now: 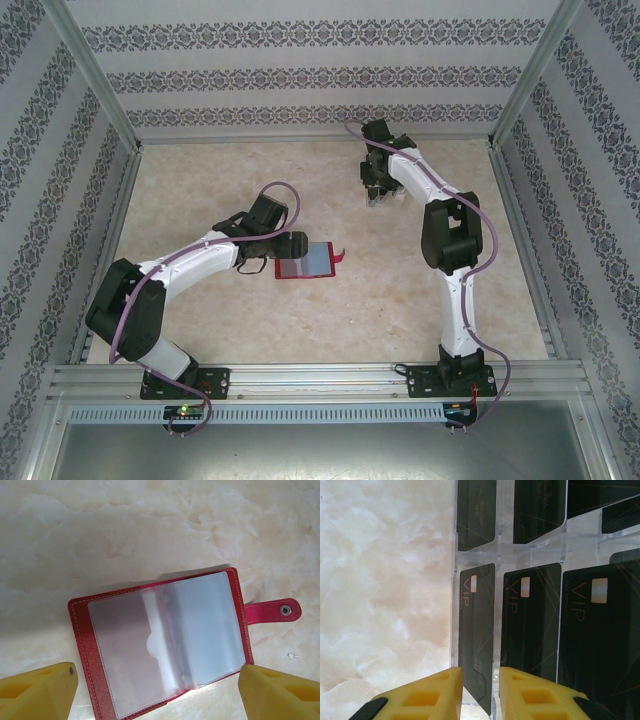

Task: Put the credit cards into the card holder

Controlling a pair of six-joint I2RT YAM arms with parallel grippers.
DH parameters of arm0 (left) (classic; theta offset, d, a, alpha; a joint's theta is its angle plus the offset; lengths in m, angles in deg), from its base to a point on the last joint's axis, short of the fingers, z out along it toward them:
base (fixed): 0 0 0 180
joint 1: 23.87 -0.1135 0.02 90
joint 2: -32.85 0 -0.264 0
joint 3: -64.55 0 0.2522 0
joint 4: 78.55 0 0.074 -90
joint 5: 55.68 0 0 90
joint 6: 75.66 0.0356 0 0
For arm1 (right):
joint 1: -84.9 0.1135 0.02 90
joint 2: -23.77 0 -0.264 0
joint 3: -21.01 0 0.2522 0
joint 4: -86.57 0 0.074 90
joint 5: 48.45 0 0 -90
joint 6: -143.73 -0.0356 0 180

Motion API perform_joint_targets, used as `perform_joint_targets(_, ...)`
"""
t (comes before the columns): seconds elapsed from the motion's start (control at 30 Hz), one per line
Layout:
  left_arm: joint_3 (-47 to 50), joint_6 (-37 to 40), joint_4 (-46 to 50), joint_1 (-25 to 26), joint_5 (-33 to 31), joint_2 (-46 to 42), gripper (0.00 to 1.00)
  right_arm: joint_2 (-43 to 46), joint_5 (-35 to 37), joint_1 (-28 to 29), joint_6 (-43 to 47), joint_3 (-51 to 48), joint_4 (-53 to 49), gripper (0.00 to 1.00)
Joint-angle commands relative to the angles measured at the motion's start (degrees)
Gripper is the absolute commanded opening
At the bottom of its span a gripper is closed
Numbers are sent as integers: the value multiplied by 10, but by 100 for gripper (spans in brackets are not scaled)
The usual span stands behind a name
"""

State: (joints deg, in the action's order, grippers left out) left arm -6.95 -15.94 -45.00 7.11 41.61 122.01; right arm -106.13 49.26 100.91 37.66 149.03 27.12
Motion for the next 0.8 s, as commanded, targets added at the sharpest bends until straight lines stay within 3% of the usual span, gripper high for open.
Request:
perform_joint_targets(0.0,-12,-4,5,-7,-2,8,84,34,-1,6,5,-1,-3,26)
perform_joint_targets(0.2,-11,-5,0,-7,0,10,84,58,7,-2,8,0,-2,26)
perform_joint_targets(0.77,-14,-6,-2,-7,0,17,85,12,42,-16,26,20,-27,26)
